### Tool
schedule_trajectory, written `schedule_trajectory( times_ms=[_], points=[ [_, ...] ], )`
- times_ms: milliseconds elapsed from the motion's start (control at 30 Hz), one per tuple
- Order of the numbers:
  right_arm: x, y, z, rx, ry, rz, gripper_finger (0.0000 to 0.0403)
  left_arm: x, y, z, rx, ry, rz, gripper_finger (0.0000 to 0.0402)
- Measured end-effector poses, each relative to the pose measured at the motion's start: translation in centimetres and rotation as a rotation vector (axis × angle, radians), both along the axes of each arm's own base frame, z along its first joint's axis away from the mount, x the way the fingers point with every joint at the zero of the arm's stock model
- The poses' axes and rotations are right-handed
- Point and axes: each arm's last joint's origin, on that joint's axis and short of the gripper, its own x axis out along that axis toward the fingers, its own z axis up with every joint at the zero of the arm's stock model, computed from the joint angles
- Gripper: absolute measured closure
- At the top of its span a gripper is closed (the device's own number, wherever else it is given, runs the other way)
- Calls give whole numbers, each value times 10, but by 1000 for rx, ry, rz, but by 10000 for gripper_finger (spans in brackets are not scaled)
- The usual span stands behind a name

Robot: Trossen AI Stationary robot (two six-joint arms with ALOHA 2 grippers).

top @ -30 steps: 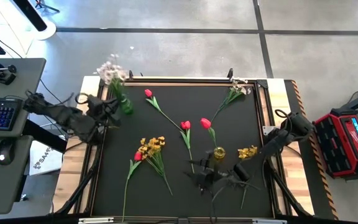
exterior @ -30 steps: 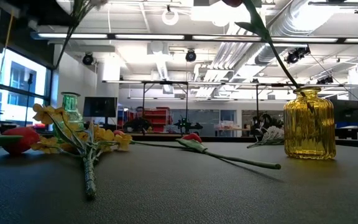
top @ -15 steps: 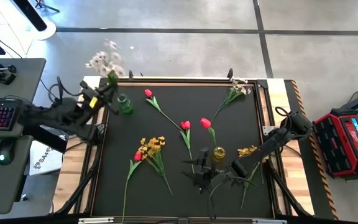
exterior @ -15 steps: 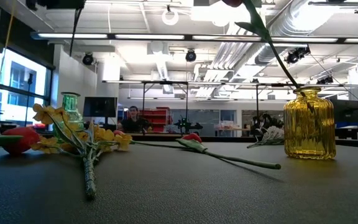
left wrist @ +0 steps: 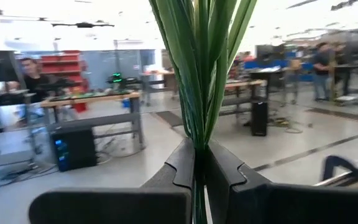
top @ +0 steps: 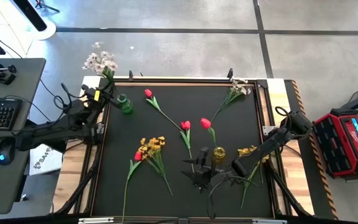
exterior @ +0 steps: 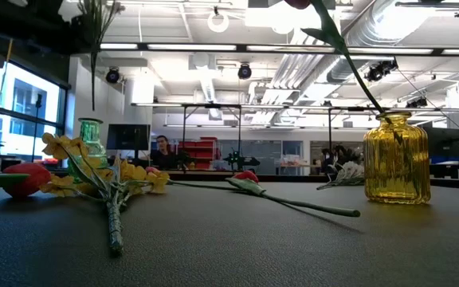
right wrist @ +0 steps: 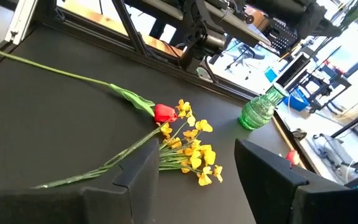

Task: Sort flowers into vase by color
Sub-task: Put the left white clustered flowers into the green flower vase

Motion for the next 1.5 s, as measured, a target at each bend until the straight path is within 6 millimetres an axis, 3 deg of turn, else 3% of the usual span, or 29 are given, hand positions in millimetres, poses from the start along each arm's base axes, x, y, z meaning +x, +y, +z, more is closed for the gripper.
schedule_trajectory(
  times_ms=[267,767,1500],
  points=[
    [0,0,0,43,-13,-13,206,0,6,-19,-65,47,57,398],
    [0,0,0,69,-21,-21,206,0,7,-26,-121,49,63,391],
    [0,0,0,101,-29,-30,206,-3,5,-38,-267,75,62,212]
  ],
)
